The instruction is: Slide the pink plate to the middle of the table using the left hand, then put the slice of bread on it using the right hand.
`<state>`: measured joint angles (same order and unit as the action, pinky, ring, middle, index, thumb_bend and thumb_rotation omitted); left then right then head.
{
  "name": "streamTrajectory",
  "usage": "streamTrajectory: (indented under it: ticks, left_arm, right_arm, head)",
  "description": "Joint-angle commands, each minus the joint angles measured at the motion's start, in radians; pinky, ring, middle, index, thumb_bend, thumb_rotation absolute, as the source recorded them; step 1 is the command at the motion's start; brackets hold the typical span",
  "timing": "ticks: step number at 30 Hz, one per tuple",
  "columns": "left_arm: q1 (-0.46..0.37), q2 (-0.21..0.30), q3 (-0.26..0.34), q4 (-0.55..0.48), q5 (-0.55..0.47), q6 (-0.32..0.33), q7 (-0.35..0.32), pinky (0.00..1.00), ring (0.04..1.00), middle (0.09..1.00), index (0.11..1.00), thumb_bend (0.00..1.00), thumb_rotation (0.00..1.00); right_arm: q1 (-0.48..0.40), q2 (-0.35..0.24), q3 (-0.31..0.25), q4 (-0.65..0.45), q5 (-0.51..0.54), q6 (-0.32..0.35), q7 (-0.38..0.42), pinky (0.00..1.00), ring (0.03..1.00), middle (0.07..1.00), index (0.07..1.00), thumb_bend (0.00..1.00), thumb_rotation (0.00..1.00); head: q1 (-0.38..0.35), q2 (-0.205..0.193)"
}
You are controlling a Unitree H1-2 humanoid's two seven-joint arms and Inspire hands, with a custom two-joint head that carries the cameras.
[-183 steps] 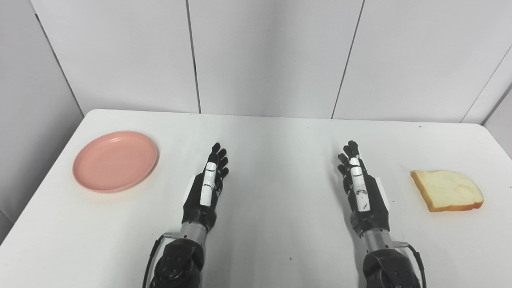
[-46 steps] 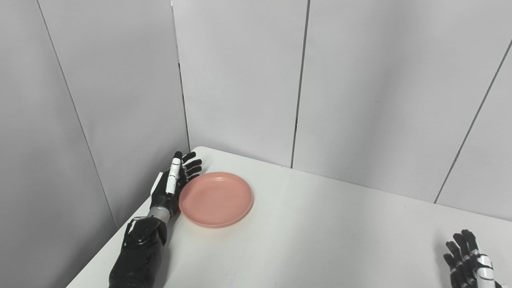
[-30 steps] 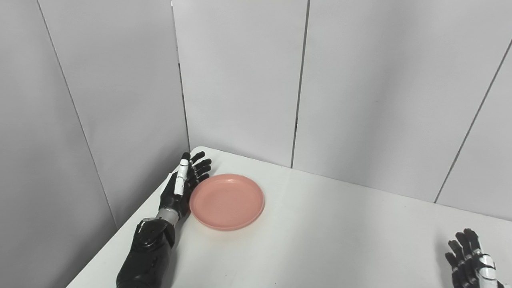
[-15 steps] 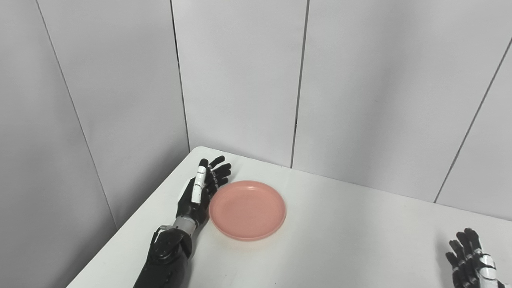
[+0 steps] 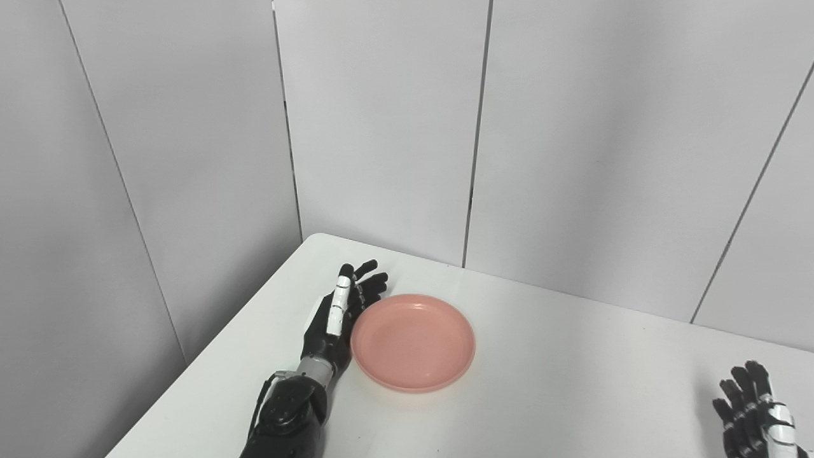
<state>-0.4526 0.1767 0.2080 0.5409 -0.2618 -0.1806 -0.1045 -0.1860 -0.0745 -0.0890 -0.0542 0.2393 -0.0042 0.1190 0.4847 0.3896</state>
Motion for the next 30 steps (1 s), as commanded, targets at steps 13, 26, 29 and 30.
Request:
streamTrajectory:
  ticks: [13, 26, 29, 30]
  left_arm:
    - [-0.002, -0.020, -0.032, -0.074, 0.012, 0.037, -0.003, 0.93, 0.865, 0.807, 0.831, 0.79, 1.00]
    - [0.016, -0.070, -0.060, -0.146, 0.005, 0.107, -0.009, 0.91, 0.861, 0.809, 0.825, 0.77, 1.00]
    - [0.019, -0.078, -0.071, -0.149, 0.007, 0.106, -0.014, 0.93, 0.868, 0.815, 0.833, 0.78, 1.00]
    - [0.021, -0.082, -0.075, -0.152, 0.004, 0.106, -0.017, 0.93, 0.868, 0.817, 0.835, 0.78, 1.00]
  right_arm:
    - [-0.015, 0.010, 0.014, -0.086, -0.006, 0.036, -0.025, 1.00, 1.000, 0.998, 1.000, 0.63, 0.98]
    - [-0.014, 0.024, 0.032, -0.092, -0.060, 0.029, -0.051, 1.00, 0.979, 0.985, 0.990, 0.67, 0.99]
    - [-0.016, 0.028, 0.034, -0.085, -0.063, 0.020, -0.054, 1.00, 0.974, 0.980, 0.983, 0.69, 0.97]
    - [-0.017, 0.031, 0.036, -0.083, -0.063, 0.021, -0.054, 1.00, 0.970, 0.977, 0.980, 0.69, 0.97]
  head:
    - [-0.116, 0.058]
    - [-0.240, 0.116]
    - [-0.265, 0.125]
    - [-0.293, 0.132]
